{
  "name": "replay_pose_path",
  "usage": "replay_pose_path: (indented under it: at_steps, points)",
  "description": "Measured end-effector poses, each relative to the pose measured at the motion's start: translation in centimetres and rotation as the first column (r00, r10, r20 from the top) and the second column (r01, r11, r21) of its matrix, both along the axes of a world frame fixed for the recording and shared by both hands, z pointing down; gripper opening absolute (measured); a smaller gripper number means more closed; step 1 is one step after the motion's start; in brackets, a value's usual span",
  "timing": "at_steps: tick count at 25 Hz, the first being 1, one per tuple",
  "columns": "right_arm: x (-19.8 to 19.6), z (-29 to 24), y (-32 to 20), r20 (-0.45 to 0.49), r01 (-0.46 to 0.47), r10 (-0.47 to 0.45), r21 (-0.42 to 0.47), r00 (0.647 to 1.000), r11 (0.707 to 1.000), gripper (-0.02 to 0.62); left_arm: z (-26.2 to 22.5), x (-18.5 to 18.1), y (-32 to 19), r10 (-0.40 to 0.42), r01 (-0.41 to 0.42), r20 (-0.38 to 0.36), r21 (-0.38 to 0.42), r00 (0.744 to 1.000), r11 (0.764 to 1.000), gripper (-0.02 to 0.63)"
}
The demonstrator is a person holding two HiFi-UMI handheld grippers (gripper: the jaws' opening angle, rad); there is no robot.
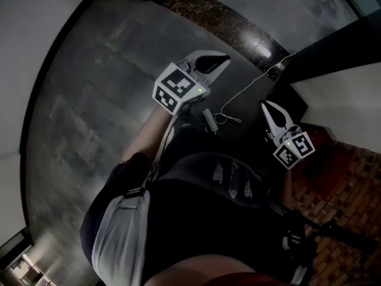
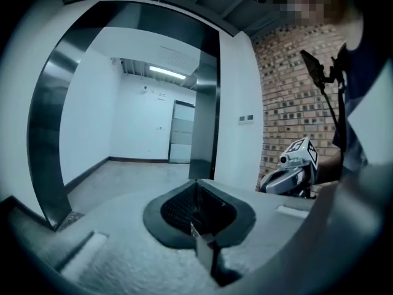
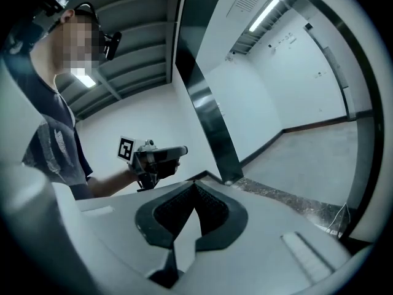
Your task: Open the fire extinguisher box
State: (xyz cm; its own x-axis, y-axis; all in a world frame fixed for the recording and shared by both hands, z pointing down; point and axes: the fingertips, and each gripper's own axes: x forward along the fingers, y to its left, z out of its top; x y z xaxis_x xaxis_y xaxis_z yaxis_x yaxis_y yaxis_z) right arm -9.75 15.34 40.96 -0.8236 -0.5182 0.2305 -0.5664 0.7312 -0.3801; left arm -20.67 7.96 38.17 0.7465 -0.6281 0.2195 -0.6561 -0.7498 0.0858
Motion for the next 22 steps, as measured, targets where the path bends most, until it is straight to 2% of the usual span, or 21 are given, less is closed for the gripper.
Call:
replay_pose_path:
  at_steps: [6, 10, 14, 19, 22]
  points:
    - [-12.3, -2.0, -7.7, -0.002, 0.040, -0.040, 0.039, 0.999, 0.998, -0.002, 0.0, -11.9, -5.9, -0.047, 0.047, -0.018, -0.015, 0.999, 0.999, -0.002]
    - [-19.2, -3.6, -11.0, -0.026, 0.082, -0.080, 0.077, 0.996, 0.994, -0.002, -0.4, -18.6, -7.9, -0.082, 0.082, 0.000, -0.014, 0.997, 0.997, -0.002]
    - [-22.0, -4.6, -12.9, -0.047, 0.134, -0.130, 0.096, 0.990, 0.986, -0.002, -0.8, -21.4, -8.8, -0.140, 0.140, -0.008, 0.007, 0.990, 0.990, -0.003]
    - [-25.0, -4.6, -15.3, -0.100, 0.214, -0.202, 0.134, 0.974, 0.968, -0.002, -0.6, -24.3, -10.4, -0.216, 0.216, -0.038, -0.020, 0.976, 0.976, -0.003]
    - [-24.5, -3.9, -18.9, -0.133, 0.202, -0.181, 0.160, 0.974, 0.966, -0.002, -0.7, -24.2, -12.3, -0.226, 0.226, -0.018, -0.004, 0.974, 0.974, -0.003]
